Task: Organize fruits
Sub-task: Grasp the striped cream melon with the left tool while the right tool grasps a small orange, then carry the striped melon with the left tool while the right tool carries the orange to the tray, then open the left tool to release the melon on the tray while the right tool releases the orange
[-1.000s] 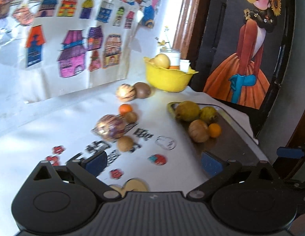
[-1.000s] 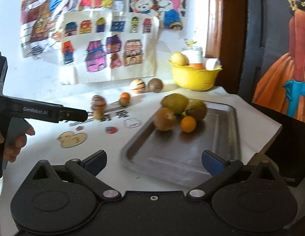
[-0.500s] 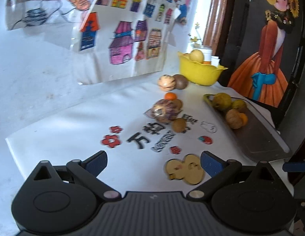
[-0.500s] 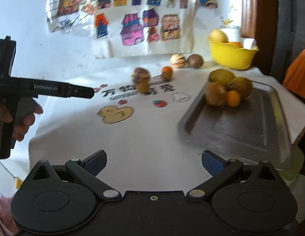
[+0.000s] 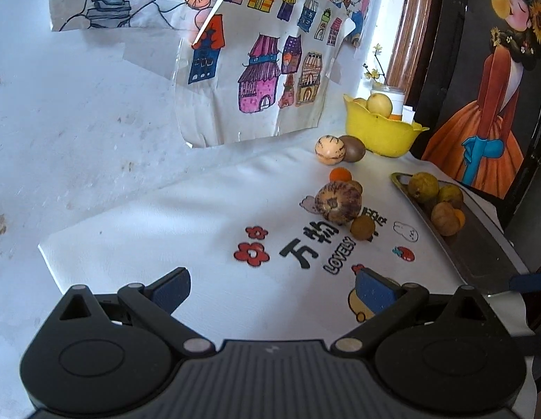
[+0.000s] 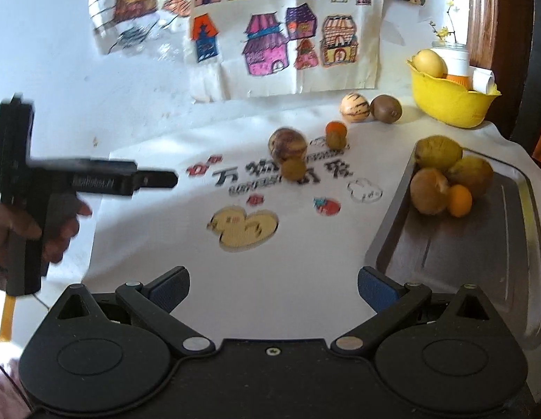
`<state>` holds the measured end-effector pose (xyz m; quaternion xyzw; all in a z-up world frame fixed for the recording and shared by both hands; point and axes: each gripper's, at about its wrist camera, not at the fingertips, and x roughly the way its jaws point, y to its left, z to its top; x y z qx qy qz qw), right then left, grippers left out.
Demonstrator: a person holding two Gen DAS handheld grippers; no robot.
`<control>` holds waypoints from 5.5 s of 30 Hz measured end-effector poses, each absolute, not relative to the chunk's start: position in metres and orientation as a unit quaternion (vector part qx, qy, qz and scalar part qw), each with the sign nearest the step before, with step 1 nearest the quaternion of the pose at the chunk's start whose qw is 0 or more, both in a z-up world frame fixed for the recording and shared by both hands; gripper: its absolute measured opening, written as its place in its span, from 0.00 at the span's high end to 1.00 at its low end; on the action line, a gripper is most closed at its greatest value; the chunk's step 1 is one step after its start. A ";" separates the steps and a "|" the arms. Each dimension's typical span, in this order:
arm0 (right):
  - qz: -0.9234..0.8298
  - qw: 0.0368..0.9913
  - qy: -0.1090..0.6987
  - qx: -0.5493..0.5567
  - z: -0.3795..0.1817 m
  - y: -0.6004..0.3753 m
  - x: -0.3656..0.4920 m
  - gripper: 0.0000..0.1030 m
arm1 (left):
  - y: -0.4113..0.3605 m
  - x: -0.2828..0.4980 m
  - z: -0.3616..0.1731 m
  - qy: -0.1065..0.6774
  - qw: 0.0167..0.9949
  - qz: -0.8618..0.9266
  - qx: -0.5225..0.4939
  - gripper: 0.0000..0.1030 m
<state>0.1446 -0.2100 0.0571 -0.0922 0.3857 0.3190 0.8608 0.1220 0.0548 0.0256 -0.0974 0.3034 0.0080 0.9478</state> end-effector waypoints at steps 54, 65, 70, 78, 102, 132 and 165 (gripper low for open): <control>0.282 0.829 0.483 -0.014 0.010 -0.112 0.425 0.48 | 0.019 0.296 0.002 0.359 0.923 -0.080 -0.112 0.31; 0.281 0.834 0.476 -0.016 0.009 -0.113 0.424 0.66 | 0.017 0.298 0.003 0.368 0.917 -0.091 -0.124 0.45; 0.287 0.837 0.465 0.003 0.014 -0.122 0.420 0.67 | 0.018 0.296 0.004 0.368 0.918 -0.072 -0.134 0.45; 0.287 0.849 0.442 0.041 0.033 -0.160 0.402 0.67 | 0.018 0.288 0.015 0.350 0.923 -0.063 -0.146 0.45; 0.223 0.893 0.381 0.086 0.083 -0.327 0.304 0.67 | -0.091 0.257 0.038 0.320 0.926 -0.132 -0.152 0.45; 0.212 0.883 0.411 0.073 0.006 -0.364 0.303 0.67 | -0.170 0.245 0.003 0.346 0.923 -0.150 -0.082 0.45; 0.179 0.897 0.395 0.088 0.028 -0.386 0.282 0.48 | -0.167 0.227 0.016 0.337 0.926 -0.148 -0.085 0.20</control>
